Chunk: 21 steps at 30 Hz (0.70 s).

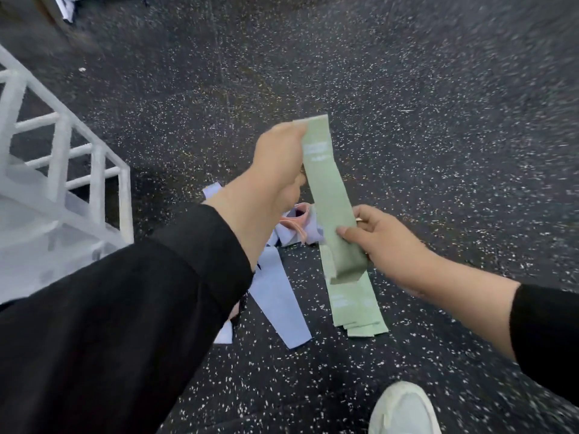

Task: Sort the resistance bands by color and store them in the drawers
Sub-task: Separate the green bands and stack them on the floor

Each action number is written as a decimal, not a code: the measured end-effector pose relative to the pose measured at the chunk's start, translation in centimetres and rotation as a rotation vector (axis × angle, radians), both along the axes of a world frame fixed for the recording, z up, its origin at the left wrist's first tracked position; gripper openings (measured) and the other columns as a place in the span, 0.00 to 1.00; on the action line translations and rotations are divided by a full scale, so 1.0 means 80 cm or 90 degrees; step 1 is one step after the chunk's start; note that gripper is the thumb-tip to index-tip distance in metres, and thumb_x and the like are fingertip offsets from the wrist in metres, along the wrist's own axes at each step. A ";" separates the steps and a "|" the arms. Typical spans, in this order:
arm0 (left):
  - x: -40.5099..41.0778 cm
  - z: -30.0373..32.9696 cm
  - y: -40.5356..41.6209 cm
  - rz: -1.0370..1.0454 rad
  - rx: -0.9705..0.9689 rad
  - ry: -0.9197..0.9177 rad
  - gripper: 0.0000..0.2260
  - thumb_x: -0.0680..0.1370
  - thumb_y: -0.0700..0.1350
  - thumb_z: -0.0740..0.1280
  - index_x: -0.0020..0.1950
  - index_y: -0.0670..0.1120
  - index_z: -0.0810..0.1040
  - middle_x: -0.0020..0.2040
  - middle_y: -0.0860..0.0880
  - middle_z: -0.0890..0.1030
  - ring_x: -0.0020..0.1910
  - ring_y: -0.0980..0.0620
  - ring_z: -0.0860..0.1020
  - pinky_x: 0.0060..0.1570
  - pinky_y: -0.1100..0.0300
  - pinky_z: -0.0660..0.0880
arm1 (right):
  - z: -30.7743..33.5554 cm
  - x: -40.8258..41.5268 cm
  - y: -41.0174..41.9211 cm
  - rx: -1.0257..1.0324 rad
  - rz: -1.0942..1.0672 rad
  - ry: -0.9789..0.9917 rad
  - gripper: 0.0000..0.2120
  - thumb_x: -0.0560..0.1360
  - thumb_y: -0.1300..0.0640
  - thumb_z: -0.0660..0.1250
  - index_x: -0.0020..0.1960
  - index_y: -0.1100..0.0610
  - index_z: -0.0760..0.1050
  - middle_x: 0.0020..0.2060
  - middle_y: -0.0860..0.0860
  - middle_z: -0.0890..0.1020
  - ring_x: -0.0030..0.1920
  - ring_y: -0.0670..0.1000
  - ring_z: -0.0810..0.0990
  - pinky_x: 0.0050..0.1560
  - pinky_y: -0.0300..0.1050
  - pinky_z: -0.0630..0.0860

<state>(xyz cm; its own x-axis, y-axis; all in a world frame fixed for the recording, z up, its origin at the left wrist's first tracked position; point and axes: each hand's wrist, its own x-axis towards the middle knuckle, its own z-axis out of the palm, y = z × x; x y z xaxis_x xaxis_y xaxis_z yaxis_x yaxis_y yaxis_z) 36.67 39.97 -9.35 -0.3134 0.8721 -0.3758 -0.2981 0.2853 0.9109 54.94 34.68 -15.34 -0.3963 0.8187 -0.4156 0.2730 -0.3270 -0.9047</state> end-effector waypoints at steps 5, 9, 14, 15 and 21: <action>0.034 -0.075 0.004 -0.039 -0.105 -0.011 0.08 0.74 0.39 0.63 0.48 0.46 0.80 0.42 0.43 0.77 0.42 0.45 0.74 0.44 0.46 0.73 | -0.035 0.032 -0.026 -0.085 -0.035 -0.061 0.05 0.81 0.57 0.67 0.56 0.52 0.80 0.48 0.52 0.88 0.50 0.57 0.87 0.58 0.62 0.81; 0.035 -0.114 0.022 -0.093 -0.140 0.024 0.10 0.76 0.46 0.65 0.54 0.44 0.82 0.45 0.45 0.79 0.44 0.45 0.76 0.48 0.48 0.77 | -0.062 0.038 -0.022 -0.140 -0.058 -0.060 0.07 0.81 0.56 0.68 0.58 0.51 0.80 0.50 0.55 0.88 0.50 0.58 0.87 0.56 0.63 0.81; -0.010 -0.132 0.019 -0.162 -0.148 0.326 0.11 0.83 0.48 0.61 0.41 0.47 0.69 0.37 0.50 0.67 0.33 0.49 0.64 0.41 0.57 0.66 | -0.092 0.034 0.003 -0.073 0.099 -0.386 0.32 0.79 0.48 0.69 0.78 0.55 0.63 0.67 0.55 0.78 0.61 0.56 0.79 0.60 0.50 0.77; -0.025 -0.138 0.007 -0.151 -0.136 0.377 0.09 0.83 0.46 0.61 0.43 0.47 0.72 0.38 0.50 0.71 0.33 0.50 0.67 0.42 0.59 0.69 | -0.094 0.033 0.007 -0.051 0.129 -0.422 0.31 0.79 0.47 0.69 0.78 0.54 0.63 0.66 0.54 0.78 0.60 0.56 0.80 0.59 0.50 0.77; -0.130 -0.172 -0.114 -0.146 -0.179 0.720 0.15 0.82 0.46 0.63 0.69 0.46 0.76 0.62 0.46 0.80 0.61 0.44 0.77 0.60 0.52 0.71 | -0.081 -0.006 0.022 0.109 0.277 -0.472 0.20 0.80 0.45 0.66 0.71 0.48 0.73 0.63 0.50 0.79 0.49 0.46 0.80 0.42 0.42 0.75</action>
<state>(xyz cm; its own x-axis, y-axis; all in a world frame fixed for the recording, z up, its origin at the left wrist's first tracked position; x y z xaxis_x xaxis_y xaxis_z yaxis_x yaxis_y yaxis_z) 26.29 30.83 -23.08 -0.4376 0.8822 -0.1736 0.7197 0.4594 0.5205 54.44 36.46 -21.85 -0.3645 0.7322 -0.5753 0.8794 0.0676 -0.4712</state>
